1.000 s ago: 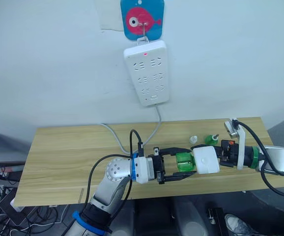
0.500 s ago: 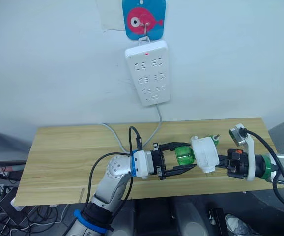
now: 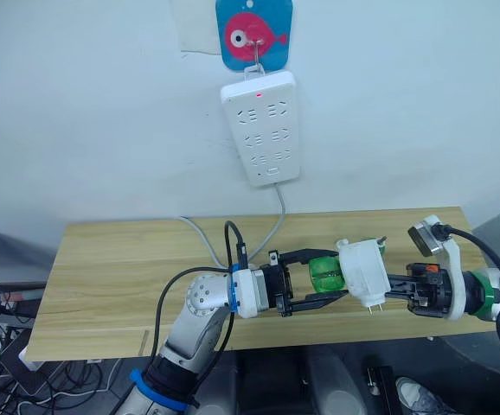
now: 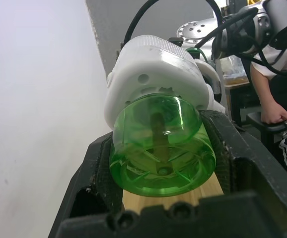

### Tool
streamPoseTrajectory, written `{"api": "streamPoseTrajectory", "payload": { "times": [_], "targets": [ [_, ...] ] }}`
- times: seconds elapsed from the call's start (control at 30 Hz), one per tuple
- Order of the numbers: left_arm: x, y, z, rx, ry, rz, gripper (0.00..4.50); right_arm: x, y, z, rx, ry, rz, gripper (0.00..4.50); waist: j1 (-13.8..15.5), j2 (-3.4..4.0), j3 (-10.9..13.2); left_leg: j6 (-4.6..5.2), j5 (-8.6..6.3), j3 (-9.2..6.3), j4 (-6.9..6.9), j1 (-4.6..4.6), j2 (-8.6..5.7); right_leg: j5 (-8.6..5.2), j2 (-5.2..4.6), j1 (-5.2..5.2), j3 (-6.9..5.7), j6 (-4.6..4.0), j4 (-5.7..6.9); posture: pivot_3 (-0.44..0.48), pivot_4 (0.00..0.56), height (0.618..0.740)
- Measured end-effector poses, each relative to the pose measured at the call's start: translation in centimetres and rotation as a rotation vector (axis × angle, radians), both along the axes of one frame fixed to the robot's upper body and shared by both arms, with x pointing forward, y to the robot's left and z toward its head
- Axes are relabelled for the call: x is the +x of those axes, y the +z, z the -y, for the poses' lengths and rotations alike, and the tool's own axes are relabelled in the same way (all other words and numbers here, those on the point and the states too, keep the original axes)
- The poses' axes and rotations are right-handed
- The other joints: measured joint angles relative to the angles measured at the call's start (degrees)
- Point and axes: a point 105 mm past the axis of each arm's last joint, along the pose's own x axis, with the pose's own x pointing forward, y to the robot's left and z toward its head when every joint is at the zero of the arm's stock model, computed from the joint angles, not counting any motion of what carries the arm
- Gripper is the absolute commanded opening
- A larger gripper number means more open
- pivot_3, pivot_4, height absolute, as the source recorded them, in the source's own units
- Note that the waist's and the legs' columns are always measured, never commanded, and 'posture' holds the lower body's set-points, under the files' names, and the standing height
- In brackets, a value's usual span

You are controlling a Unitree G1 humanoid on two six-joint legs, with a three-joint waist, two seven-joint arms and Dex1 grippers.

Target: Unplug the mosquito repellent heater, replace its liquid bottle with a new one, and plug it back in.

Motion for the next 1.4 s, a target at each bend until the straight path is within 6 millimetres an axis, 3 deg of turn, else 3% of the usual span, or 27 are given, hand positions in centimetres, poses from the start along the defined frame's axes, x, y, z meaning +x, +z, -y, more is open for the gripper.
{"api": "streamPoseTrajectory", "payload": {
  "times": [0.27, 0.4, 0.47, 0.6, 0.83, 0.97, 1.13, 1.27, 1.4],
  "targets": [
    [0.2, -0.5, -0.1, 0.024, 0.003, -0.034, 2.28, 0.3, -0.7, -0.1, -0.123, -0.03, 0.045, 0.04, 0.0, 0.0, 0.0, 0.0, 0.0, 0.01, 0.01, 0.0, 0.0, 0.0, 0.0, 0.0, 0.0, 0.01, 0.0, -0.153, 0.306, 0.74],
    [0.8, -1.5, -0.4, 0.064, 0.0, -0.169, 2.28, 1.1, -1.3, 0.4, -0.239, -0.019, 0.151, 0.19, 0.0, 0.0, 0.0, 0.0, 0.0, -0.02, 0.01, 0.01, 0.01, 0.0, 0.05, -0.01, -0.04, 0.01, 0.01, -0.157, 0.309, 0.74],
    [0.9, -2.1, -0.7, 0.086, -0.015, -0.287, 2.28, 1.5, -1.7, 1.1, -0.29, -0.006, 0.2, 0.57, 0.0, 0.0, 0.0, 0.0, 0.0, -0.02, 0.01, 0.01, 0.0, 0.0, 0.08, -0.01, -0.06, 0.01, 0.0, -0.157, 0.309, 0.74],
    [1.8, -2.6, -1.8, 0.091, -0.018, -0.548, 2.28, 2.0, -2.2, 2.1, -0.35, 0.026, 0.311, 1.91, 0.0, 0.0, 0.0, 0.0, 0.0, -0.03, 0.02, 0.02, 0.01, 0.0, 0.09, -0.01, -0.07, 0.01, 0.01, -0.157, 0.309, 0.74],
    [2.1, -1.9, -4.5, 0.094, -0.165, -1.041, 2.28, 2.1, -2.6, 2.9, -0.459, 0.236, 0.815, 4.43, -0.2, -0.01, 0.0, -0.01, 0.0, 0.01, 0.03, 0.08, 0.02, -0.01, 0.22, -0.03, -0.08, 0.03, 0.07, -0.152, 0.316, 0.74],
    [1.5, -1.7, -5.4, 0.106, -0.296, -1.256, 2.28, 2.2, -2.3, 1.9, -0.442, 0.334, 1.098, 4.47, -0.2, -0.02, 0.0, -0.02, 0.0, 0.03, 0.07, 0.11, 0.01, -0.01, 0.2, -0.03, -0.05, 0.03, 0.15, -0.156, 0.316, 0.74],
    [1.5, -1.5, -6.3, 0.11, -0.359, -1.39, 2.28, 2.2, -1.1, 0.5, -0.387, 0.374, 1.33, 4.47, -0.2, -0.01, 0.0, -0.07, 0.03, 0.02, 0.09, 0.14, 0.01, -0.01, 0.12, -0.03, -0.04, 0.03, 0.21, -0.163, 0.311, 0.74],
    [0.7, -1.7, -6.7, 0.148, -0.414, -1.457, 2.28, 1.5, 0.1, -1.0, -0.319, 0.4, 1.491, 4.47, -0.2, -0.01, 0.0, -0.22, 0.11, 0.02, 0.09, 0.15, 0.01, -0.01, 0.06, -0.04, -0.01, 0.02, 0.22, -0.169, 0.308, 0.74],
    [-0.1, -1.8, -7.1, 0.194, -0.45, -1.486, 2.28, 0.1, 0.0, -2.2, -0.266, 0.511, 1.564, 4.47, -0.2, -0.01, 0.0, -0.25, 0.13, 0.01, 0.09, 0.15, 0.0, -0.01, 0.05, -0.03, -0.01, 0.02, 0.22, -0.163, 0.304, 0.74]
  ]
}}
